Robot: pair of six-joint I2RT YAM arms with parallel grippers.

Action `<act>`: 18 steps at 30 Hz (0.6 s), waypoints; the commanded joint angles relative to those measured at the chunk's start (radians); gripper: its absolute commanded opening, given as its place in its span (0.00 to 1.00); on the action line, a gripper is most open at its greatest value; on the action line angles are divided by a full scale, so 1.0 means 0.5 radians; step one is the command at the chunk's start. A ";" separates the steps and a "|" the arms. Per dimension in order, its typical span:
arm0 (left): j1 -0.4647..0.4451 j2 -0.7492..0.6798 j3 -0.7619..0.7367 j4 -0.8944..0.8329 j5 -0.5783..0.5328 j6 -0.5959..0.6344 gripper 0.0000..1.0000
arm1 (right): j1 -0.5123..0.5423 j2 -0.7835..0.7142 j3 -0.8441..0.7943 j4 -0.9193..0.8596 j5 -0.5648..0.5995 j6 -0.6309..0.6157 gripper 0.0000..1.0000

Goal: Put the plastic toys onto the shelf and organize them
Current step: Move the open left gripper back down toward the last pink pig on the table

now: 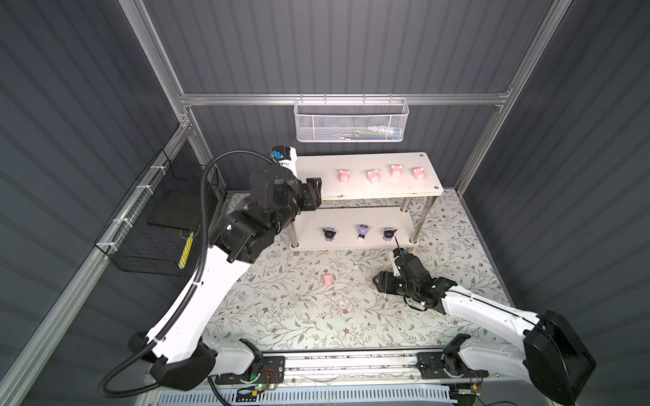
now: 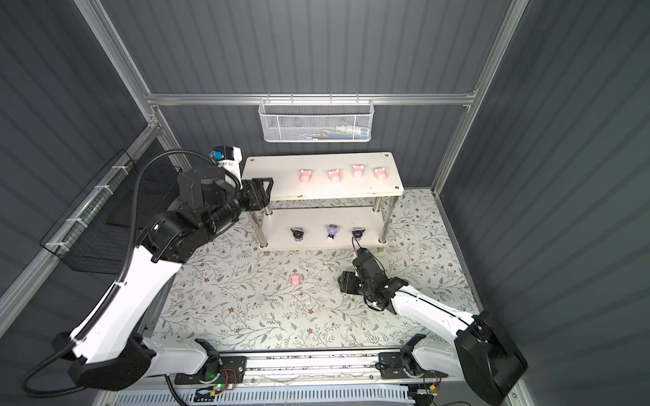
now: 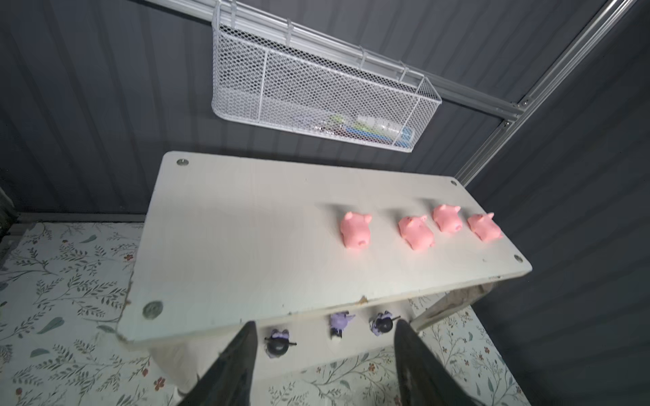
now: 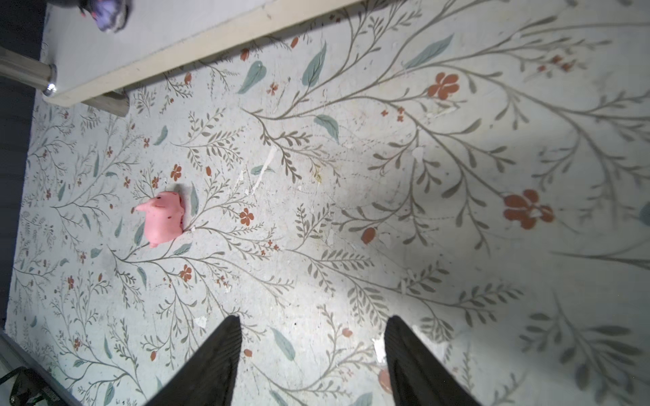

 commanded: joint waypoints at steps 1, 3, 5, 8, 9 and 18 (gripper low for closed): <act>-0.053 -0.243 -0.196 0.010 -0.064 -0.073 0.63 | -0.008 -0.180 -0.067 -0.116 0.174 0.044 0.67; -0.067 -0.377 -0.344 -0.033 -0.026 -0.142 0.64 | -0.009 -0.260 -0.085 -0.144 0.256 0.048 0.67; -0.073 -0.513 -0.487 -0.101 0.001 -0.221 0.64 | -0.007 -0.327 -0.093 -0.186 0.330 0.054 0.67; -0.076 -0.683 -0.738 -0.134 0.082 -0.339 0.65 | -0.008 -0.391 -0.076 -0.249 0.415 0.057 0.68; -0.079 -0.735 -0.832 -0.138 0.112 -0.379 0.66 | -0.009 -0.409 -0.069 -0.266 0.446 0.046 0.68; -0.097 -0.938 -1.496 -0.018 0.233 -0.579 0.67 | -0.009 -0.410 -0.040 -0.331 0.596 0.052 0.75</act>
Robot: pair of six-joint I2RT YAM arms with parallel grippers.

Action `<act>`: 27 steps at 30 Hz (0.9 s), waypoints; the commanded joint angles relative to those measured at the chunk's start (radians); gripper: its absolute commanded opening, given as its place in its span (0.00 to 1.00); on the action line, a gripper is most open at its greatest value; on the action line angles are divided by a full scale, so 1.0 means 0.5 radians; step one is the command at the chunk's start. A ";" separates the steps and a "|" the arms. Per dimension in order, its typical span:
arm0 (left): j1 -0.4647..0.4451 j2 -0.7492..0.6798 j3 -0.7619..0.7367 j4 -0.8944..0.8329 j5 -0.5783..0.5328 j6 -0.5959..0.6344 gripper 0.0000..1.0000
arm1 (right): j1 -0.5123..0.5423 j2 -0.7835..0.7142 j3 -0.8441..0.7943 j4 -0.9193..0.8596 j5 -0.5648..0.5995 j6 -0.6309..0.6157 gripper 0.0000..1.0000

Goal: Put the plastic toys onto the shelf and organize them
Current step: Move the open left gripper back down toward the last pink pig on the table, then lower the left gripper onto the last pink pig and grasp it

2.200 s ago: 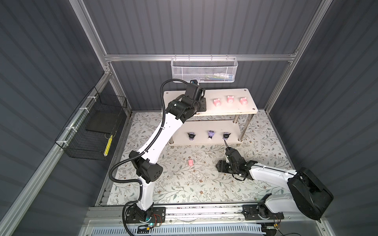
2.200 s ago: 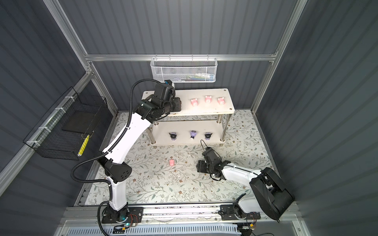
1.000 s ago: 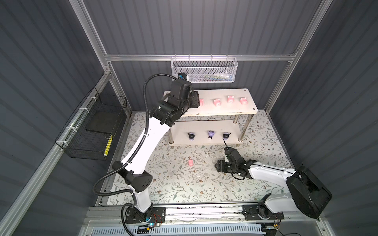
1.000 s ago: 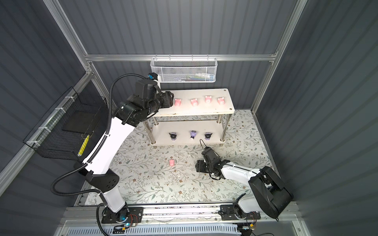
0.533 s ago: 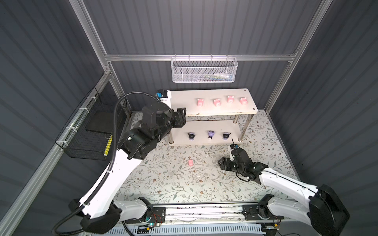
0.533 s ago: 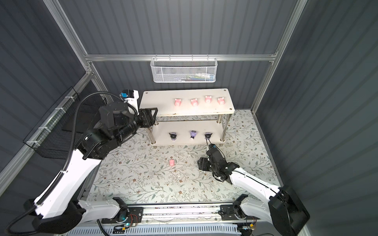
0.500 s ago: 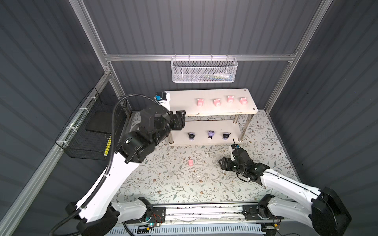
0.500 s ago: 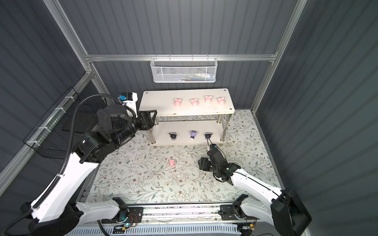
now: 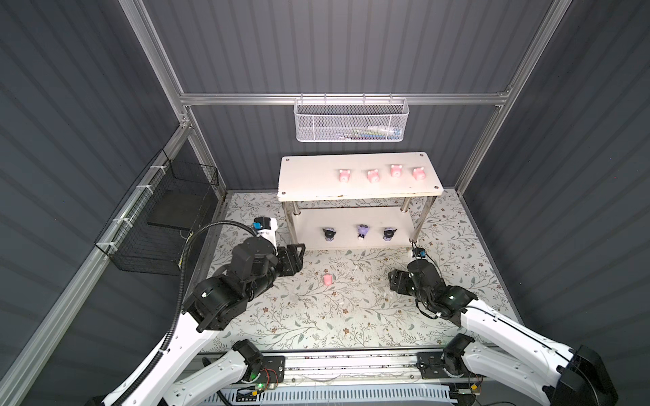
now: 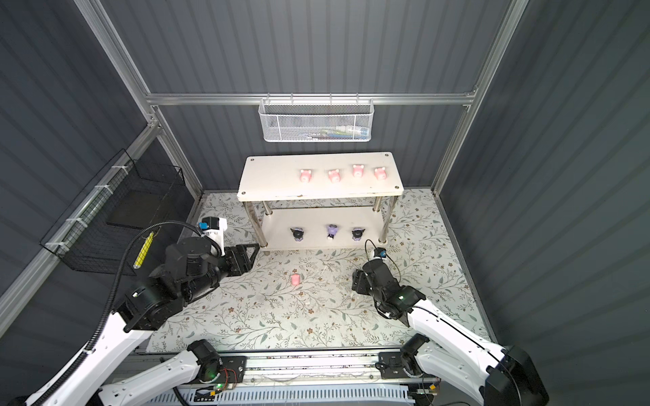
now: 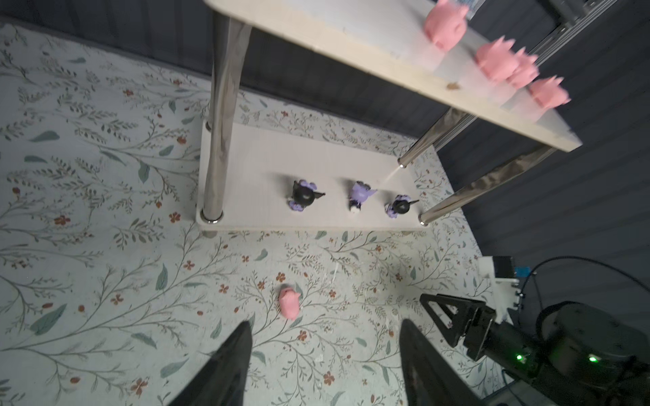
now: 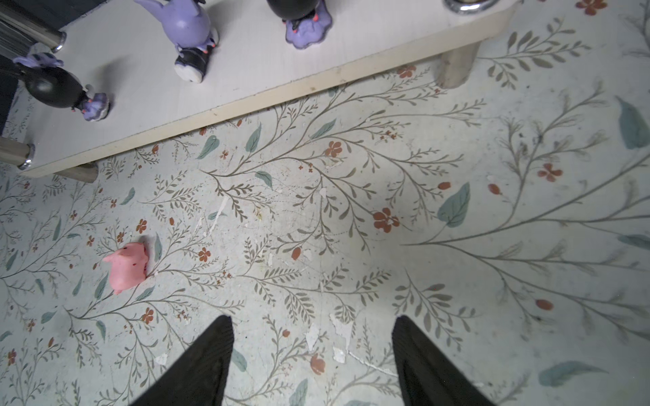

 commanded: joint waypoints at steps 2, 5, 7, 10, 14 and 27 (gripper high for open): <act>-0.039 0.020 -0.272 0.142 0.086 -0.159 0.67 | -0.009 0.028 0.011 -0.022 0.112 0.022 0.75; -0.092 0.116 -0.423 0.244 0.040 -0.226 0.68 | -0.012 0.056 -0.004 -0.001 0.122 0.025 0.76; -0.141 0.195 -0.493 0.333 -0.014 -0.247 0.68 | -0.012 0.071 -0.018 0.021 0.121 0.022 0.77; -0.177 0.346 -0.572 0.459 -0.001 -0.254 0.71 | -0.012 0.097 -0.030 0.041 0.124 0.022 0.78; -0.236 0.585 -0.591 0.620 -0.017 -0.246 0.74 | -0.009 0.149 -0.043 0.075 0.107 0.018 0.80; -0.280 1.178 -0.538 0.848 -0.068 -0.327 0.73 | -0.021 0.193 -0.101 0.183 0.081 0.012 0.80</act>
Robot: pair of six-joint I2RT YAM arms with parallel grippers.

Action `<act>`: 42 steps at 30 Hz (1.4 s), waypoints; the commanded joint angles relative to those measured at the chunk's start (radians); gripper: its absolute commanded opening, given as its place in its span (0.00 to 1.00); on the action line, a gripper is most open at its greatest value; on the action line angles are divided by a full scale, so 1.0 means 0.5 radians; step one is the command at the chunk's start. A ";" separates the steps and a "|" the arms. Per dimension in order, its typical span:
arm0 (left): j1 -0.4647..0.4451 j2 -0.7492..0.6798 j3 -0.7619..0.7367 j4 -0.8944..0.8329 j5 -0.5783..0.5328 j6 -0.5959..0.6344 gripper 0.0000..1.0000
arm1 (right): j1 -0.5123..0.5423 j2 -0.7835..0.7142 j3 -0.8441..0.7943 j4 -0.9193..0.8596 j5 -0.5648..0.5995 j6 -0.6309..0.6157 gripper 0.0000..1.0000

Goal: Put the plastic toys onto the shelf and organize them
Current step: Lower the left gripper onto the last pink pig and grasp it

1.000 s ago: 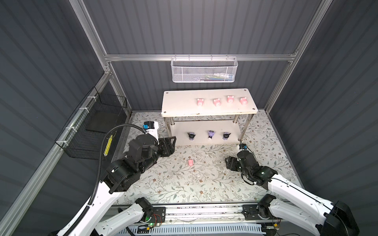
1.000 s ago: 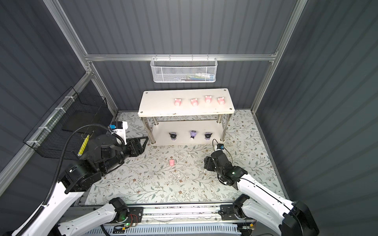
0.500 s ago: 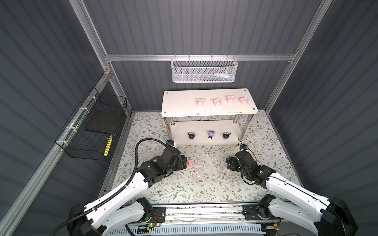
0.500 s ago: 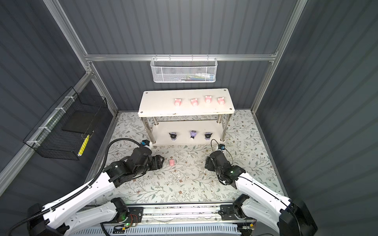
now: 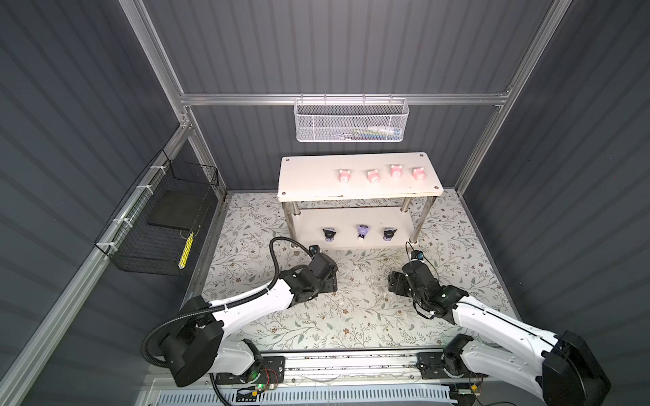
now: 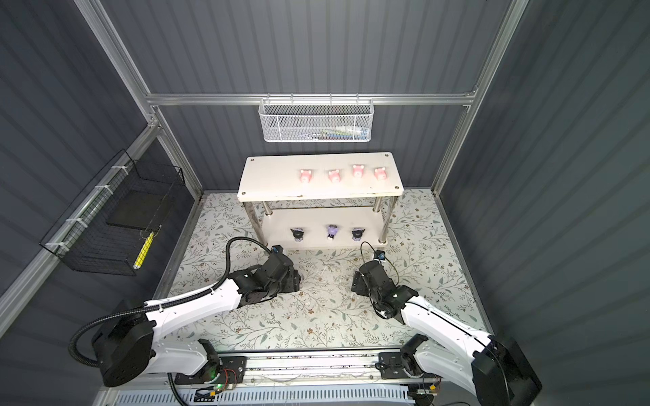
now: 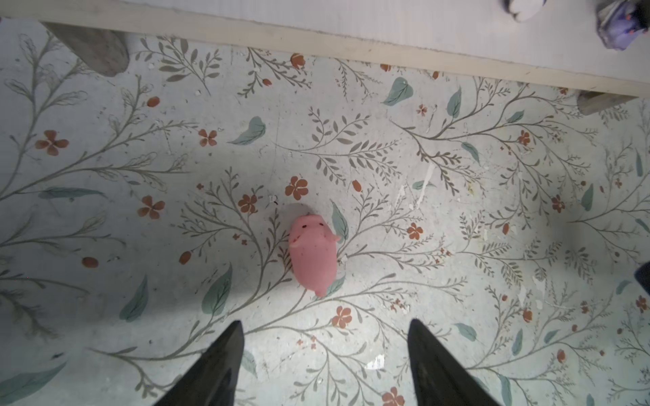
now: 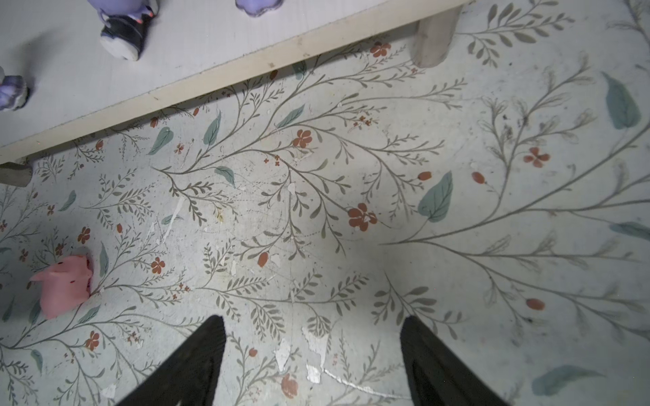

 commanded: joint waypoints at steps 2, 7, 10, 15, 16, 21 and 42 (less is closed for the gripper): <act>-0.016 0.138 0.049 0.075 -0.036 -0.054 0.73 | -0.014 0.014 -0.031 0.042 0.005 -0.004 0.80; -0.017 0.292 0.093 0.098 -0.083 -0.097 0.71 | -0.017 0.017 -0.048 0.067 -0.011 -0.004 0.80; -0.019 0.345 0.120 0.116 -0.105 -0.103 0.68 | -0.020 0.006 -0.060 0.071 -0.021 -0.004 0.81; -0.021 0.428 0.174 0.110 -0.108 -0.085 0.65 | -0.027 -0.008 -0.083 0.078 -0.022 -0.003 0.81; -0.021 0.443 0.183 0.105 -0.110 -0.080 0.64 | -0.029 -0.008 -0.089 0.083 -0.026 -0.001 0.80; -0.019 0.508 0.220 0.070 -0.137 -0.083 0.59 | -0.036 0.005 -0.093 0.100 -0.042 -0.004 0.80; -0.019 0.640 0.256 0.068 -0.175 -0.134 0.46 | -0.054 0.103 -0.086 0.140 -0.109 -0.012 0.81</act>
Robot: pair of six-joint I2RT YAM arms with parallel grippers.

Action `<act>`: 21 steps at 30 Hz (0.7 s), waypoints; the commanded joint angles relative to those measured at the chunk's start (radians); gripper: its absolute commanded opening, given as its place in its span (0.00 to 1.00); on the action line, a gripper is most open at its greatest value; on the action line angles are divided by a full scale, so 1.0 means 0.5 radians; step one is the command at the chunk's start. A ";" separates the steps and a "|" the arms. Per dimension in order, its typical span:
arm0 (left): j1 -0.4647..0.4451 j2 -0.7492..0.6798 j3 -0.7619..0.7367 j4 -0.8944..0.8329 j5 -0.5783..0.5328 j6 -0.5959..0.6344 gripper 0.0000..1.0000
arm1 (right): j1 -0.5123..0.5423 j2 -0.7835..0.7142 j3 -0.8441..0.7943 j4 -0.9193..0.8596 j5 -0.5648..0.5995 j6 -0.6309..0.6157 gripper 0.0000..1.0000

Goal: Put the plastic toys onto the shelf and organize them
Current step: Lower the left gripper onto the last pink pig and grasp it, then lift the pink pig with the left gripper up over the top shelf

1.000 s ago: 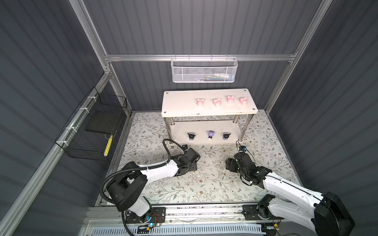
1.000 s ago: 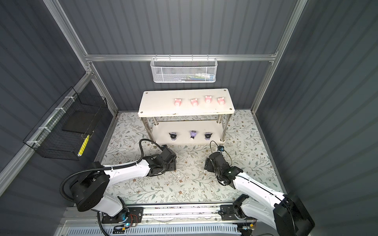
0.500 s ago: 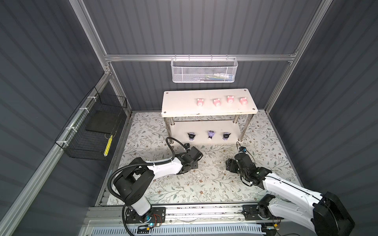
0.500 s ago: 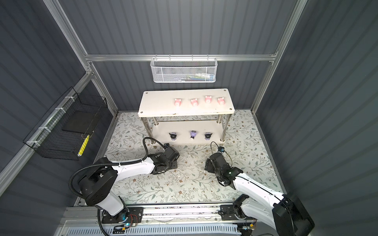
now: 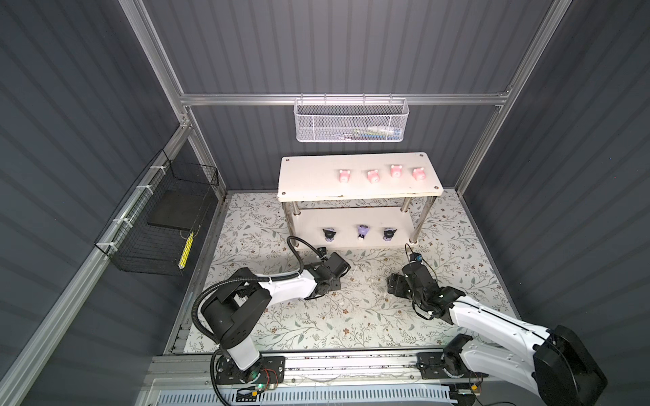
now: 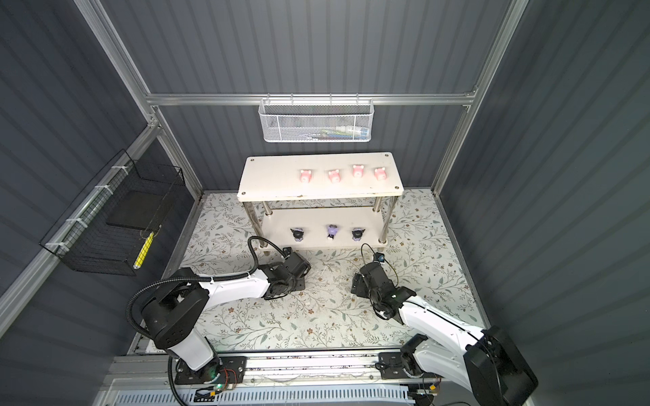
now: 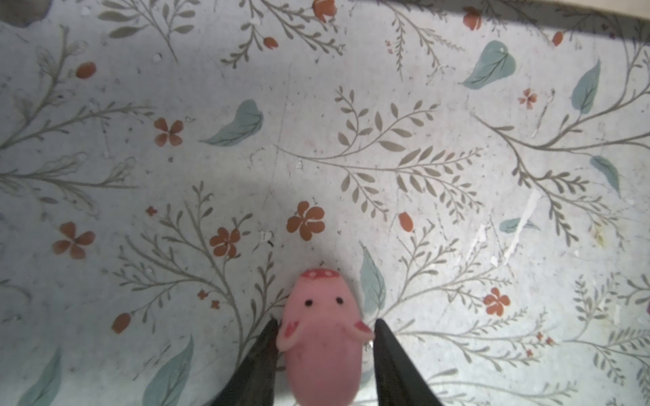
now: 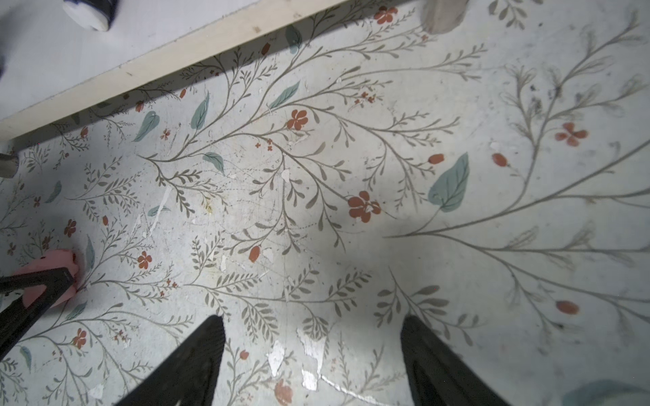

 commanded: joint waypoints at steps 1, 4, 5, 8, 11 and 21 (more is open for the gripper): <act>-0.016 0.052 0.061 -0.048 -0.041 -0.019 0.46 | -0.012 0.028 -0.002 0.018 -0.014 -0.013 0.81; -0.016 0.066 0.075 -0.051 -0.049 -0.016 0.45 | -0.013 0.049 0.008 0.024 -0.025 -0.018 0.81; -0.015 0.073 0.081 -0.057 -0.048 -0.019 0.44 | -0.014 0.057 0.010 0.027 -0.030 -0.019 0.81; -0.015 0.083 0.094 -0.075 -0.057 -0.025 0.40 | -0.014 0.068 0.010 0.033 -0.034 -0.021 0.81; -0.015 0.081 0.095 -0.095 -0.065 -0.033 0.37 | -0.018 0.077 0.013 0.037 -0.043 -0.023 0.81; -0.013 -0.021 0.176 -0.282 -0.070 0.007 0.31 | -0.027 0.076 0.022 0.049 -0.060 -0.031 0.81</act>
